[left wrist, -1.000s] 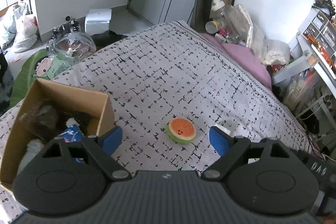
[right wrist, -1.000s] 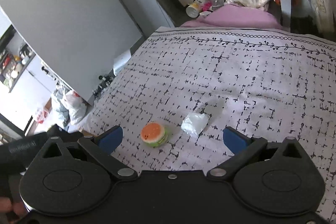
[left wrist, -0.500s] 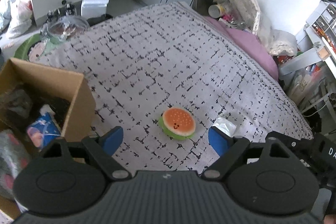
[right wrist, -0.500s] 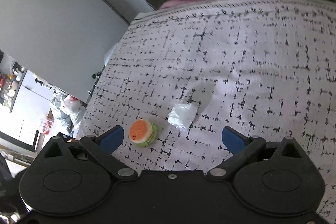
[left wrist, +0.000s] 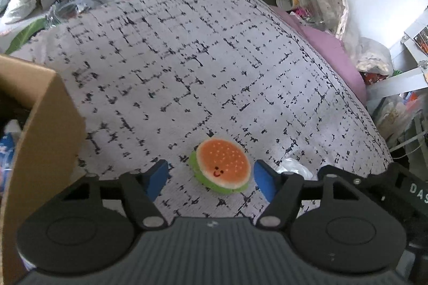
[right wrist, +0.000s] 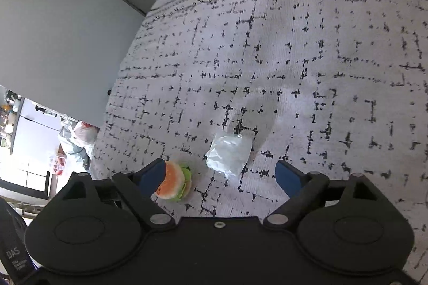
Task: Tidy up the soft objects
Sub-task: 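Move the left tool to the burger plush while the right tool moves to the white plastic bag, then close the left tool on the burger plush while the right tool grasps the white bag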
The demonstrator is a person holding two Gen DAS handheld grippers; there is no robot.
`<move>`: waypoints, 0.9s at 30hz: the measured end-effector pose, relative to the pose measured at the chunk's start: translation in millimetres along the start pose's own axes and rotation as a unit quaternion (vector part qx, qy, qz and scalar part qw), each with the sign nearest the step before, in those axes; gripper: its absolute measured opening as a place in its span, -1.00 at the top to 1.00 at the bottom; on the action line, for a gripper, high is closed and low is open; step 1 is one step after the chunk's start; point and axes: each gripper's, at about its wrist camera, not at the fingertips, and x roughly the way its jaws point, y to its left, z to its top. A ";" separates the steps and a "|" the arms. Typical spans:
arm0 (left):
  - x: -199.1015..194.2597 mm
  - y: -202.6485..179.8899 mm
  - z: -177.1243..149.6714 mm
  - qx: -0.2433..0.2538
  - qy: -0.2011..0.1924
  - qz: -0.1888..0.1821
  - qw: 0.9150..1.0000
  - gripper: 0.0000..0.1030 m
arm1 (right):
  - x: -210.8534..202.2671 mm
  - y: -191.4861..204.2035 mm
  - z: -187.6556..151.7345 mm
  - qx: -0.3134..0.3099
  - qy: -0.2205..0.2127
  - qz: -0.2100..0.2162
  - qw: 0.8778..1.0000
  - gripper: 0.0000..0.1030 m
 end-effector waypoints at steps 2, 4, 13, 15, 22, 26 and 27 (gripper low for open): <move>7.8 -0.4 1.8 -0.004 0.003 0.002 1.000 -0.34 | 7.4 -0.9 2.7 0.004 0.005 -0.003 1.000 -0.63; 15.1 -1.0 3.9 -0.007 0.007 0.003 1.000 -0.34 | 13.6 -1.8 5.9 0.012 0.007 -0.004 1.000 -0.61; 39.2 -8.5 11.2 -0.012 0.006 0.020 1.000 -0.33 | 38.0 -3.2 12.1 0.015 0.014 -0.036 0.999 -0.52; 43.6 -8.3 11.7 -0.019 0.011 0.015 1.000 -0.33 | 39.8 -0.5 12.6 0.008 0.009 -0.040 0.999 -0.51; 47.1 -13.0 11.6 -0.018 0.013 0.033 0.999 0.23 | 40.7 5.2 10.8 -0.030 -0.003 -0.073 0.997 0.13; 33.8 -16.8 13.3 -0.014 0.002 0.034 0.999 0.25 | 35.4 2.5 11.7 -0.019 -0.002 -0.062 0.998 0.17; 29.6 -17.5 13.7 -0.013 -0.001 0.033 0.999 0.25 | 33.4 2.9 10.8 -0.019 -0.002 -0.059 0.998 0.18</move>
